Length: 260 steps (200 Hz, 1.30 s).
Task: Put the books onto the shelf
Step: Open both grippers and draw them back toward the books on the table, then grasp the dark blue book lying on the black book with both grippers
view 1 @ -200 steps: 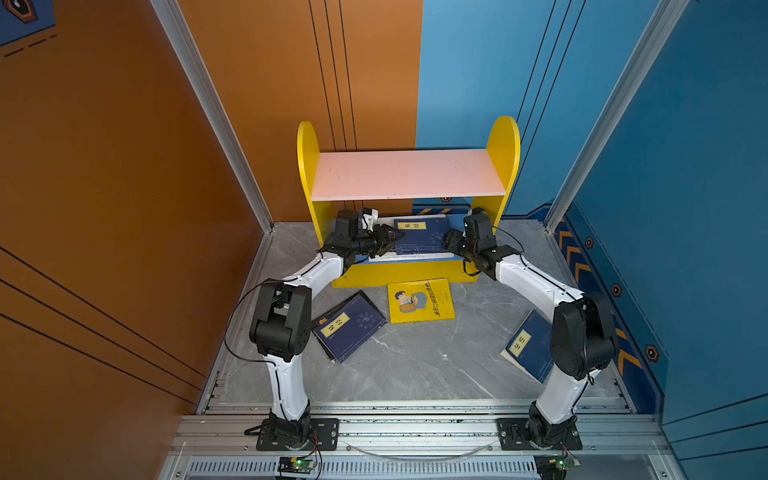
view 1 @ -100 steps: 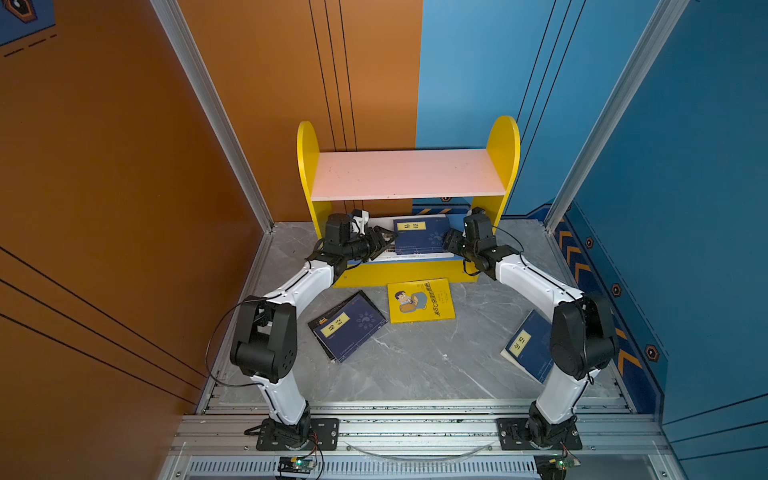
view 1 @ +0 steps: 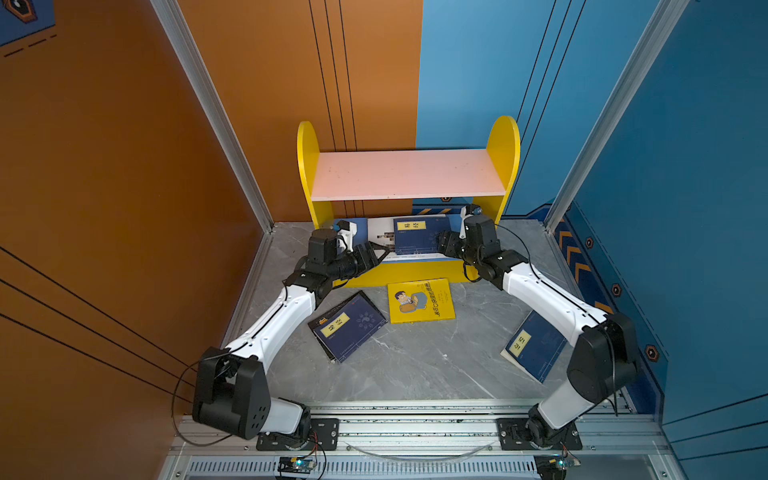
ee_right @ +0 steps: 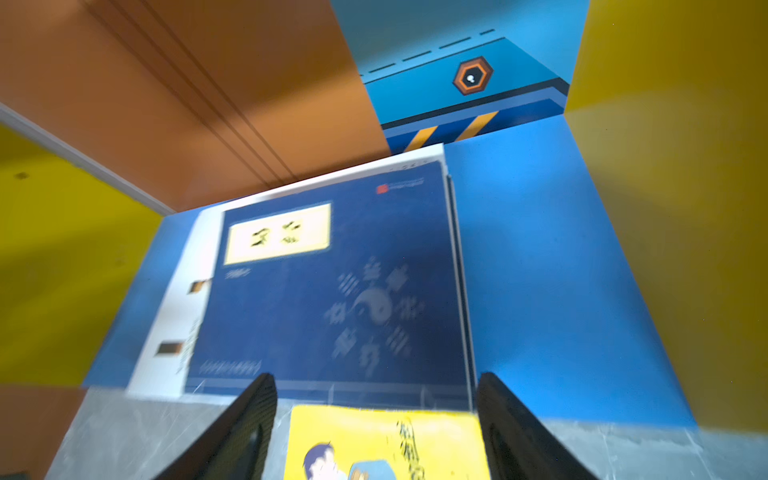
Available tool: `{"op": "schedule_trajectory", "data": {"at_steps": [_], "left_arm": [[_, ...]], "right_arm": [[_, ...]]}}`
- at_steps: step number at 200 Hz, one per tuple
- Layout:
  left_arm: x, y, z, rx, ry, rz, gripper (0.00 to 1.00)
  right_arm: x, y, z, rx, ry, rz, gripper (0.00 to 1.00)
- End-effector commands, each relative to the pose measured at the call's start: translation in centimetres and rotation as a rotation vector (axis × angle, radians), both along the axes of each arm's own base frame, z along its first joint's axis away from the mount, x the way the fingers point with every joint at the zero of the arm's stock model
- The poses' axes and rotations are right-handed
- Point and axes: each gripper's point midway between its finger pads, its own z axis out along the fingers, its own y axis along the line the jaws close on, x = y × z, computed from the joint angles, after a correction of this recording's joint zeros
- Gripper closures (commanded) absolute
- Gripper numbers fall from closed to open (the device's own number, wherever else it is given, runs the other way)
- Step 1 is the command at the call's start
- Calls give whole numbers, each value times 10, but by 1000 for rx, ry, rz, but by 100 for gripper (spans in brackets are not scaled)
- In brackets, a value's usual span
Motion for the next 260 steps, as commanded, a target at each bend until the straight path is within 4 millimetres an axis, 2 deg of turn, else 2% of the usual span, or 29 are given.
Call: {"op": "schedule_trajectory", "data": {"at_steps": [1, 21, 32, 36, 50, 59, 66, 72, 90, 120, 166, 213, 260], "left_arm": [[-21, 29, -35, 150, 59, 99, 19], [-43, 50, -60, 219, 134, 165, 17], [-54, 64, -73, 263, 167, 213, 15], [-58, 69, -77, 279, 177, 230, 10], [-73, 89, -94, 342, 225, 306, 4], [-81, 99, -102, 360, 244, 344, 2], [-88, 106, -109, 368, 261, 369, 2], [-93, 111, -114, 370, 274, 385, 2], [-103, 122, -128, 357, 312, 426, 2], [-113, 127, -148, 316, 364, 446, 2], [-126, 130, -170, 313, 428, 460, 2], [-133, 130, -182, 318, 469, 460, 0], [-133, 123, -192, 316, 497, 448, 1]], "right_arm": [[-22, -3, -9, -22, 19, -17, 20], [-40, 10, -17, 24, 33, -2, 19], [-50, 18, -26, 26, 46, -1, 14], [-53, 21, -29, 26, 49, 0, 13], [-64, 36, -39, 23, 56, 19, 7], [-71, 49, -45, 19, 52, 45, 0], [-73, 55, -50, 19, 51, 52, 0], [-83, 73, -54, 21, 57, 93, 0], [-89, 99, -70, 42, 77, 152, 0], [-93, 144, -90, 67, 111, 251, 0], [-93, 187, -124, 83, 184, 338, 0], [-94, 209, -148, 96, 256, 397, 6], [-101, 216, -175, 104, 338, 420, 10]]}}
